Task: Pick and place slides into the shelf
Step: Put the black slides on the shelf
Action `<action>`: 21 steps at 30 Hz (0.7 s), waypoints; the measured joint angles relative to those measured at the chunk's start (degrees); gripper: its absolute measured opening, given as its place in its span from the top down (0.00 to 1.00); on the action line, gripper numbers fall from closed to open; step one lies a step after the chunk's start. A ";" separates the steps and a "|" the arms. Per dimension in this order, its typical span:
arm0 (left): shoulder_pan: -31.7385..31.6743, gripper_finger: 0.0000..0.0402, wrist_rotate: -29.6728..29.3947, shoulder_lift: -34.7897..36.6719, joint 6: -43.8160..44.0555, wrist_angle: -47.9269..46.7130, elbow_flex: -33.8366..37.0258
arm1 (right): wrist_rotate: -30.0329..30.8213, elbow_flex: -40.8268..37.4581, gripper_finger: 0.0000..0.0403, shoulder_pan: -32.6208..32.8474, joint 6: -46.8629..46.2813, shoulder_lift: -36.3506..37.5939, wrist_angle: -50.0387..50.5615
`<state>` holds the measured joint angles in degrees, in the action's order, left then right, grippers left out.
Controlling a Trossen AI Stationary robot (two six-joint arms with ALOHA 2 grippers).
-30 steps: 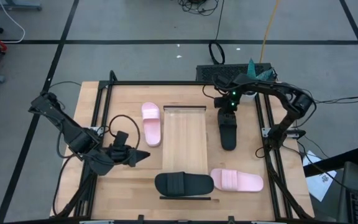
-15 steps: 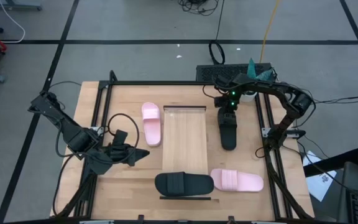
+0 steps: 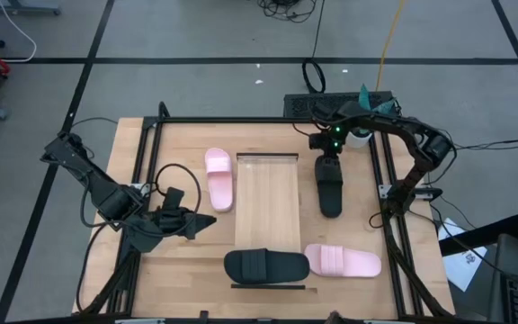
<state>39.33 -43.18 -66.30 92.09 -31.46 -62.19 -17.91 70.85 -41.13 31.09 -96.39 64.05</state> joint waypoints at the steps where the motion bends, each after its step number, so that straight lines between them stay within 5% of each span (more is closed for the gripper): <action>1: 0.00 0.69 0.00 0.00 0.00 0.00 0.00 | -0.02 0.00 0.58 -0.45 0.04 -0.08 0.15; 21: 0.00 0.69 0.07 0.00 -0.94 0.01 0.00 | -4.50 -3.78 0.58 -3.82 -0.39 -0.09 -0.93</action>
<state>39.33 -43.11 -66.30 91.15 -31.45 -62.19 -22.41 67.07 -44.95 30.70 -96.49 63.11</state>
